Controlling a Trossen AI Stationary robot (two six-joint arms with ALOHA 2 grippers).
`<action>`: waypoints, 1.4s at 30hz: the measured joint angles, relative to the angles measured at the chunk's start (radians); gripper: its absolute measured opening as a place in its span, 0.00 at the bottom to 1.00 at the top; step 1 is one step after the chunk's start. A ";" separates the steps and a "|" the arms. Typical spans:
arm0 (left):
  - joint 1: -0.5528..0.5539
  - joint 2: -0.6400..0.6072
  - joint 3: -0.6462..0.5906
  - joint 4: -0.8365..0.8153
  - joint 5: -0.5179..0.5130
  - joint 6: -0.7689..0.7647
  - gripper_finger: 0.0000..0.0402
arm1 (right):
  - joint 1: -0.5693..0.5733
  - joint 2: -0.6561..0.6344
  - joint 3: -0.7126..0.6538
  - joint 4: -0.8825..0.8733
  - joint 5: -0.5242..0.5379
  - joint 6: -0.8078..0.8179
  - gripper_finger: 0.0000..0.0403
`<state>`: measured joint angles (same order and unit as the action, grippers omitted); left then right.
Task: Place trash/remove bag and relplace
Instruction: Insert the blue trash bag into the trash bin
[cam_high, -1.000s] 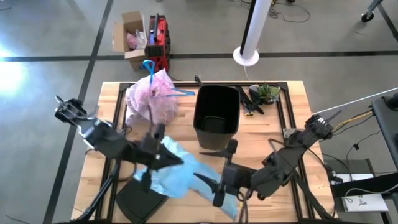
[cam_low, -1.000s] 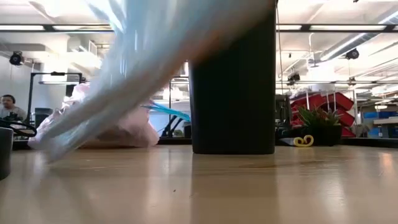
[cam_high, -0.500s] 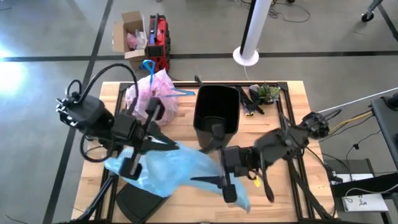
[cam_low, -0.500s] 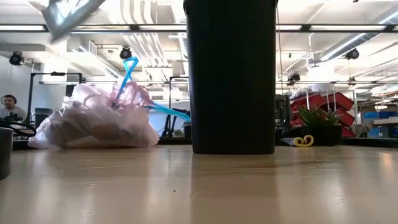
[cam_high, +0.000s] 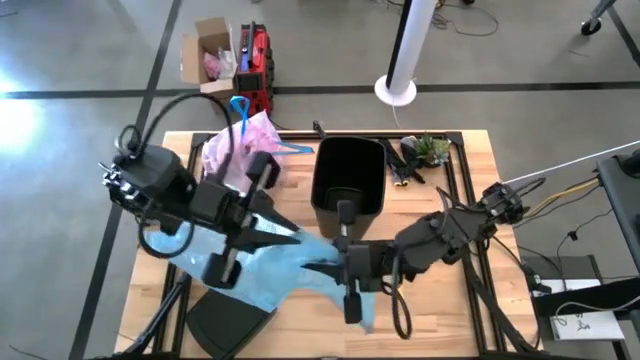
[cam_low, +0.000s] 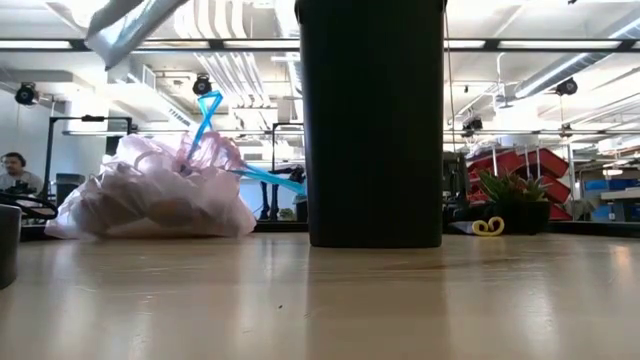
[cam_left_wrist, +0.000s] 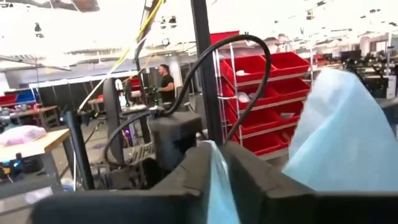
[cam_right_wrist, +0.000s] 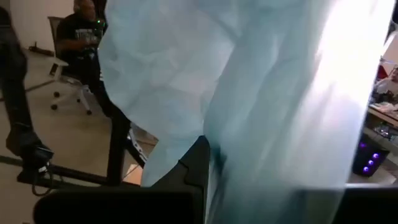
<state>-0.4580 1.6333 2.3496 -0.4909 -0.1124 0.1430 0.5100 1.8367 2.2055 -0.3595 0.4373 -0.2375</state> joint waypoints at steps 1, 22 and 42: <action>0.000 -0.015 -0.005 -0.016 0.000 0.006 0.13 | 0.010 -0.008 0.000 -0.008 0.010 -0.001 0.03; 0.003 -0.240 -0.004 -0.057 -0.170 0.040 0.60 | 0.085 -0.404 0.000 -0.165 1.125 -0.493 0.00; 0.080 -0.104 -0.006 0.048 -0.248 0.076 0.48 | -0.386 -0.618 -0.001 -0.493 0.267 -0.614 0.00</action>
<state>-0.3779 1.5296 2.3440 -0.4425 -0.3608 0.2192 0.1235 1.2192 2.2047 -0.8526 0.7046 -0.8519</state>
